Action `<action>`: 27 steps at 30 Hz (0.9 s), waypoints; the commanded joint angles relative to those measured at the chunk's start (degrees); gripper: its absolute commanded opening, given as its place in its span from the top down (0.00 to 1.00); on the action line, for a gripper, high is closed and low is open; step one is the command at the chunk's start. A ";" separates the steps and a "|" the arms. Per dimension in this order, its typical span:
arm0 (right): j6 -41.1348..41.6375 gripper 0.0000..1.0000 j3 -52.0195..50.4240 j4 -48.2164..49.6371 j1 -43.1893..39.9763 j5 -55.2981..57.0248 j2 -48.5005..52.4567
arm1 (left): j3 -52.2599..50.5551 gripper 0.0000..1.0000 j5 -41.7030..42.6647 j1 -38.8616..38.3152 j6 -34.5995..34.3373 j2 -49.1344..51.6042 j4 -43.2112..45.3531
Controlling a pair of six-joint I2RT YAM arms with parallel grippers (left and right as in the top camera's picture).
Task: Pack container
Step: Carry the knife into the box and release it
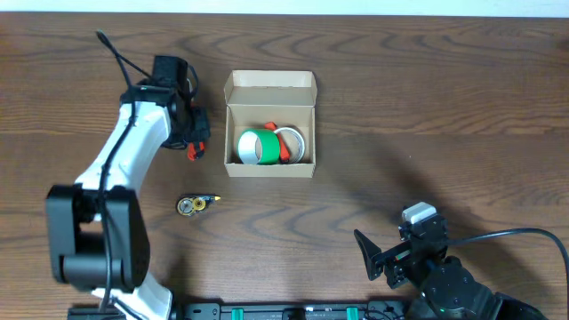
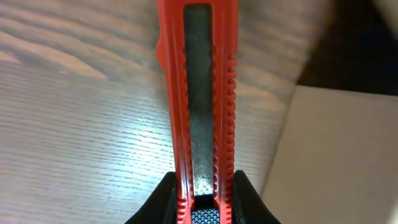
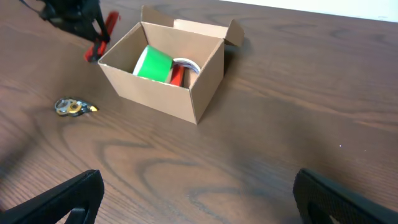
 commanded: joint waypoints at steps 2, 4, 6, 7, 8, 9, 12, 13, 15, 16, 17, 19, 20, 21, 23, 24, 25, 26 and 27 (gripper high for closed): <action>0.70 0.01 -0.28 0.07 0.07 0.76 -0.31 | 0.33 0.94 -1.33 -0.35 -0.24 -5.11 -0.20; 0.70 0.01 -0.28 0.07 0.07 0.76 -0.31 | 0.33 0.94 -1.31 -0.66 -0.26 -6.75 -0.22; 0.70 0.01 -0.28 0.07 0.07 0.76 -0.31 | 0.33 0.94 -1.31 -1.27 -0.22 -8.26 -0.22; 0.70 0.01 -0.28 0.07 0.07 0.76 -0.31 | 0.33 0.94 -1.49 -1.73 -0.24 -9.01 -0.20; 0.70 0.01 -0.28 0.07 0.07 0.76 -0.31 | 0.33 0.94 -1.62 -2.23 -0.24 -9.53 -0.20; 0.70 0.01 -0.28 0.07 0.07 0.76 -0.31 | 0.35 0.94 -1.77 -2.91 -0.24 -10.03 -0.20; 0.70 0.01 -0.28 0.07 0.07 0.76 -0.31 | 0.83 0.94 -1.73 -5.49 -0.26 -10.49 -0.22; 0.70 0.01 -0.28 0.07 0.07 0.76 -0.31 | 1.05 0.94 -1.73 -6.64 -0.26 -10.49 -0.22; 0.70 0.01 -0.28 0.07 0.07 0.76 -0.31 | 1.44 0.93 -1.75 -9.27 -0.24 -10.47 -0.17; 0.70 0.01 -0.28 0.07 0.07 0.76 -0.31 | 1.64 0.93 -1.75 -10.43 -0.24 -10.45 -0.17; 0.70 0.01 -0.28 0.07 0.07 0.76 -0.31 | 1.84 0.93 -1.75 -11.82 -0.24 -10.43 -0.15; 0.70 0.01 -0.28 0.07 0.07 0.76 -0.31 | 1.99 0.93 -1.75 -14.25 -0.26 -10.34 -0.13; 0.70 0.01 -0.28 0.07 0.07 0.76 -0.31 | 2.05 0.92 -1.75 -15.78 -0.28 -10.25 -0.09; 0.70 0.01 -0.28 0.07 0.07 0.76 -0.31 | 2.10 0.92 -1.75 -17.11 -0.26 -10.08 0.04; 0.70 0.01 -0.28 0.07 0.07 0.76 -0.31 | 2.12 0.92 -1.75 -19.43 -0.22 -9.46 0.57; 0.70 0.01 -0.28 0.07 0.07 0.76 -0.31 | 2.12 0.91 -1.79 -20.35 -0.15 -9.07 0.70; 0.70 0.01 -0.28 0.07 0.07 0.76 -0.31 | 2.12 0.91 -1.77 -21.24 0.31 -8.57 0.68; 0.70 0.01 -0.28 0.07 0.07 0.76 -0.31 | 2.12 0.91 -1.75 -21.90 0.68 -8.07 0.52; 0.70 0.01 -0.28 0.07 0.07 0.76 -0.31 | 2.14 0.91 -1.73 -22.51 1.05 -7.48 0.31</action>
